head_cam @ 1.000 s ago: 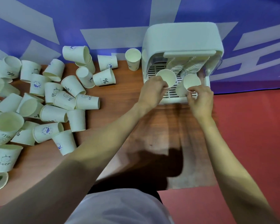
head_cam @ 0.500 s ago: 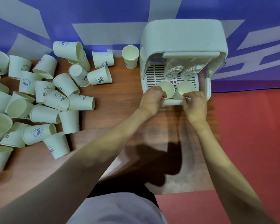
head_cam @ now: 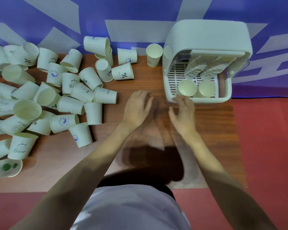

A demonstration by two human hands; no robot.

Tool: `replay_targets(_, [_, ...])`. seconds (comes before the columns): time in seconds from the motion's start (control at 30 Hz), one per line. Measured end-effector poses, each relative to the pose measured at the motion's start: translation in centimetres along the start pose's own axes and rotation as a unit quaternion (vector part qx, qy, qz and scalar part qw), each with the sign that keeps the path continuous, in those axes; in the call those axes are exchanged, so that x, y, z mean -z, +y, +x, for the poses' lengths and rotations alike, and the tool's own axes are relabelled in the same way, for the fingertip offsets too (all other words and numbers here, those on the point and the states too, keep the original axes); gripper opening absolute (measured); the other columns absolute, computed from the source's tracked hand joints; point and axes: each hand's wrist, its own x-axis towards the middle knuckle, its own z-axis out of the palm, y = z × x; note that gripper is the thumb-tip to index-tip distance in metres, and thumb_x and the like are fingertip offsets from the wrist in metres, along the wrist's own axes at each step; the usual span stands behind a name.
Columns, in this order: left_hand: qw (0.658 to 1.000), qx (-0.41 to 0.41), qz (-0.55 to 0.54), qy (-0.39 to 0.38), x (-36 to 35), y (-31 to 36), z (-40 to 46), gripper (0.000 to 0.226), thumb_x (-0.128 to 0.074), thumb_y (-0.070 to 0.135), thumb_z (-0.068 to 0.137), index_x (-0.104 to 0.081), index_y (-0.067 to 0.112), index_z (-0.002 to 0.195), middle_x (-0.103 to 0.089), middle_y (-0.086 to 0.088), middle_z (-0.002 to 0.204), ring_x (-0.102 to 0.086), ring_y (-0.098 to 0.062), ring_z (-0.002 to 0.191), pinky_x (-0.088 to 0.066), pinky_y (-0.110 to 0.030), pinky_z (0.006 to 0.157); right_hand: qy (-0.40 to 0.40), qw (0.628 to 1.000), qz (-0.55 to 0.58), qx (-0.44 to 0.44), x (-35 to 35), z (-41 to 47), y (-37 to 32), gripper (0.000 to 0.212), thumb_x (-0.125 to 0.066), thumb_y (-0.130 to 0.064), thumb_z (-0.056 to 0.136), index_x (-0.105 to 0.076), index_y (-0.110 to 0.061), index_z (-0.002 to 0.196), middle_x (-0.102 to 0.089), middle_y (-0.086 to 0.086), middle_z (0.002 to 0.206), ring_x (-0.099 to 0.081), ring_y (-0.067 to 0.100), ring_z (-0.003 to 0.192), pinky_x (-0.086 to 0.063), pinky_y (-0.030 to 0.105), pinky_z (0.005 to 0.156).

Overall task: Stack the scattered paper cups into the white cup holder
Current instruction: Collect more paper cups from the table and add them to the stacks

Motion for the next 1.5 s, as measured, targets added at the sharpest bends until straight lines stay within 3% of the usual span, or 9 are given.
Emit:
replay_targets(0.27, [0.988, 0.137, 0.072, 0.022, 10.1, -10.8, -8.6, 0.026, -0.060, 0.026, 0.091, -0.062, 0.006, 0.107, -0.062, -0.011, 0.100, -0.060, -0.027, 0.087, -0.048, -0.036, 0.073, -0.269, 0.959, 0.003, 0.083, -7.4, -3.9, -10.9, 0.045, -0.061, -0.021, 0.088, -0.051, -0.010, 0.131, -0.046, 0.007, 0.131, -0.046, 0.026, 0.119, -0.037, 0.037, 0.105])
replay_targets(0.53, [0.966, 0.224, 0.095, -0.084, 14.4, -15.9, -13.7, 0.044, -0.069, 0.029, 0.083, -0.058, 0.008, 0.120, -0.057, -0.011, 0.115, -0.062, -0.032, 0.085, -0.052, -0.040, 0.067, -0.333, 0.932, 0.000, 0.145, -12.2, -1.1, -19.7, 0.061, -0.057, -0.014, 0.091, -0.031, -0.008, 0.146, -0.028, 0.008, 0.152, -0.031, 0.026, 0.136, -0.030, 0.038, 0.113])
replay_targets(0.7, [0.966, 0.193, 0.097, -0.140, 14.6, -16.5, -14.5, 0.053, -0.070, 0.024, 0.082, -0.052, 0.008, 0.129, -0.055, -0.010, 0.123, -0.061, -0.032, 0.095, -0.051, -0.042, 0.073, -0.348, 0.929, -0.016, 0.123, -14.3, 0.2, -22.0, 0.063, -0.056, -0.012, 0.091, -0.027, -0.010, 0.147, -0.025, 0.007, 0.154, -0.032, 0.028, 0.136, -0.032, 0.037, 0.111])
replay_targets(0.8, [0.962, 0.177, 0.123, -0.167, 14.8, -16.3, -14.5, 0.054, -0.067, 0.022, 0.082, -0.049, 0.010, 0.132, -0.054, -0.009, 0.123, -0.061, -0.035, 0.094, -0.051, -0.044, 0.074, -0.347, 0.930, -0.025, 0.120, -14.9, 0.0, -22.5, 0.057, -0.058, -0.008, 0.089, -0.035, -0.008, 0.142, -0.031, 0.007, 0.149, -0.037, 0.027, 0.131, -0.037, 0.037, 0.106])
replay_targets(0.9, [0.959, 0.176, 0.115, -0.188, 15.2, -16.0, -14.6, 0.051, -0.066, 0.013, 0.081, -0.050, 0.011, 0.129, -0.056, -0.012, 0.116, -0.060, -0.036, 0.091, -0.049, -0.043, 0.074, -0.327, 0.937, -0.030, 0.120, -15.1, -0.8, -22.4, 0.044, -0.061, 0.000, 0.084, -0.048, -0.007, 0.125, -0.042, 0.008, 0.129, -0.050, 0.025, 0.113, -0.048, 0.035, 0.085])
replay_targets(1.03, [0.962, 0.144, 0.100, -0.208, 15.4, -16.3, -15.4, 0.046, -0.060, 0.010, 0.081, -0.053, 0.017, 0.126, -0.057, -0.006, 0.117, -0.058, -0.031, 0.099, -0.047, -0.039, 0.076, -0.319, 0.942, -0.043, 0.091, -14.6, -1.9, -22.0, 0.038, -0.062, 0.004, 0.079, -0.046, -0.012, 0.110, -0.044, 0.006, 0.113, -0.054, 0.024, 0.090, -0.041, 0.033, 0.064])
replay_targets(1.2, [0.963, 0.153, 0.059, -0.212, 15.9, -16.5, -15.5, 0.031, -0.058, 0.009, 0.083, -0.062, 0.020, 0.112, -0.064, 0.006, 0.110, -0.060, -0.020, 0.098, -0.038, -0.026, 0.070, -0.322, 0.946, -0.012, 0.022, -12.9, -2.5, -19.9, 0.037, -0.063, -0.004, 0.083, -0.052, -0.013, 0.117, -0.051, 0.004, 0.111, -0.053, 0.020, 0.098, -0.046, 0.035, 0.079])
replay_targets(1.33, [0.966, 0.186, 0.023, -0.178, 15.4, -15.3, -14.8, 0.015, -0.066, 0.011, 0.083, -0.068, 0.012, 0.098, -0.069, -0.005, 0.096, -0.063, -0.025, 0.087, -0.048, -0.034, 0.072, -0.284, 0.959, 0.022, 0.001, -10.4, -3.0, -16.9, 0.012, -0.064, -0.007, 0.086, -0.069, -0.007, 0.096, -0.064, 0.006, 0.096, -0.060, 0.020, 0.090, -0.043, 0.028, 0.079])
replay_targets(1.5, [0.986, 0.099, 0.032, -0.132, 14.9, -12.3, -12.9, 0.009, -0.067, 0.014, 0.083, -0.067, 0.011, 0.092, -0.066, -0.007, 0.089, -0.061, -0.024, 0.074, -0.051, -0.041, 0.066, -0.179, 0.984, 0.026, -0.004, -6.8, -4.7, -11.9, 0.007, -0.067, -0.009, 0.083, -0.068, -0.010, 0.090, -0.065, 0.006, 0.088, -0.053, 0.025, 0.086, -0.035, 0.028, 0.078])
